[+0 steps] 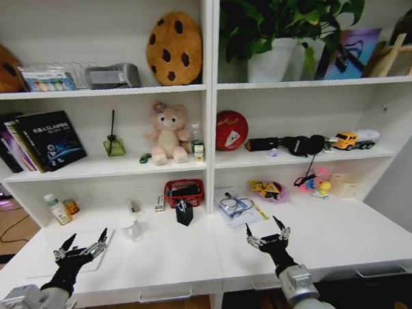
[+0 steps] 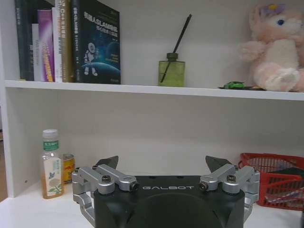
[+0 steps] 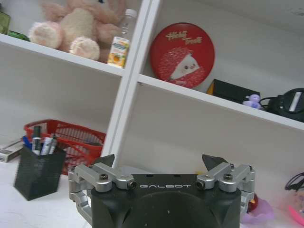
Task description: Organize the objects on the table.
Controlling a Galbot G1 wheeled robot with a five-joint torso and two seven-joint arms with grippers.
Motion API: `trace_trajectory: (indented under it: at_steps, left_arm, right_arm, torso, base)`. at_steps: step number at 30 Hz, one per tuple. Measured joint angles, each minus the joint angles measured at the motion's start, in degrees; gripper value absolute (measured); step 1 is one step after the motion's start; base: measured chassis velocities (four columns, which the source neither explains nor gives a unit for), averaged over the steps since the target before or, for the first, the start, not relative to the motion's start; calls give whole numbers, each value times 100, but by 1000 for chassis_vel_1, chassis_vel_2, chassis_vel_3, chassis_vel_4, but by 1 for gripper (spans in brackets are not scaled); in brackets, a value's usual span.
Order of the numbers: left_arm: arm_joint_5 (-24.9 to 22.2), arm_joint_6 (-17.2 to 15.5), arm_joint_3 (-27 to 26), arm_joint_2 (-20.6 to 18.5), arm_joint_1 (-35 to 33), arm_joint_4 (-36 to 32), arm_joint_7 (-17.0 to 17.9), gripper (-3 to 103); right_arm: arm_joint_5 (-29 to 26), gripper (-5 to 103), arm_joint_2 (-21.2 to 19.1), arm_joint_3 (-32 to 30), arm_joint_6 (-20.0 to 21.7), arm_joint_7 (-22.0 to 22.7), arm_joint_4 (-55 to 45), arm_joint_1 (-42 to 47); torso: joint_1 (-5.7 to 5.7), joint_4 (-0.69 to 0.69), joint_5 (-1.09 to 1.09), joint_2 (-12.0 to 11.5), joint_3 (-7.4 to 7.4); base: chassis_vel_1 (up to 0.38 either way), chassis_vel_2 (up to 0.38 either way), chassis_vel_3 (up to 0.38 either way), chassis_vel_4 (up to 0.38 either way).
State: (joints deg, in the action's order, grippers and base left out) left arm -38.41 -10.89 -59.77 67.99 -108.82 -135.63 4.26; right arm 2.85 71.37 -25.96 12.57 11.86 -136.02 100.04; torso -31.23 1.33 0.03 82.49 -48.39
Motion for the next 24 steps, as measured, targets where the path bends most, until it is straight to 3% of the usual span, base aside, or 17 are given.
trace_trajectory:
  at_steps: [2, 7, 8, 11, 13, 14, 15, 17, 24]
  left_arm:
    - [0, 0, 0, 0, 0, 1, 2, 100]
    - [0, 0, -2, 0, 0, 0, 2, 100]
    - [0, 0, 0, 0, 0, 1, 1, 100]
    - [0, 0, 0, 0, 0, 0, 1, 100]
    - [0, 0, 1, 0, 0, 1, 2, 100]
    - [0, 0, 1, 0, 0, 1, 2, 100]
    - [0, 1, -4, -1, 0, 0, 10, 100]
    - [0, 1, -1, 0, 0, 0, 4, 100]
    - [1, 1, -1, -1, 0, 1, 7, 100]
  right_arm:
    - [6, 100, 17, 3, -5, 0, -1, 24]
    - [8, 100, 34, 15, -5, 0, 30, 4]
    - [8, 100, 36, 21, -4, 1, 59, -9]
    - [13, 100, 35, 33, -2, 0, 123, -41]
    - [21, 100, 27, 49, -12, 0, 186, -67]
    - [21, 100, 27, 49, -12, 0, 186, -67]
    - [25, 100, 23, 58, -36, -13, 223, -87]
    - [27, 100, 21, 60, -36, -38, 250, -91]
    - [-41, 100, 18, 87, -283, 82, 395, -117]
  torso:
    - [1, 1, -11, 0, 1]
    - [-2, -1, 1, -1, 0]
    - [1, 2, -12, 1, 1]
    - [-1, 0, 1, -1, -1]
    - [2, 4, -13, 1, 2]
    - [2, 4, -13, 1, 2]
    - [2, -1, 4, 1, 1]
    - [-1, 0, -2, -1, -1]
    - [1, 2, -5, 1, 2]
  base:
    - [327, 336, -332, -333]
    - [370, 366, -386, -351]
    - [337, 381, -337, -368]
    - [369, 356, -347, -379]
    - [356, 377, -378, -374]
    - [343, 377, -378, -381]
    - [350, 332, -354, -381]
    - [350, 336, -325, -350]
    - [232, 217, -183, -237]
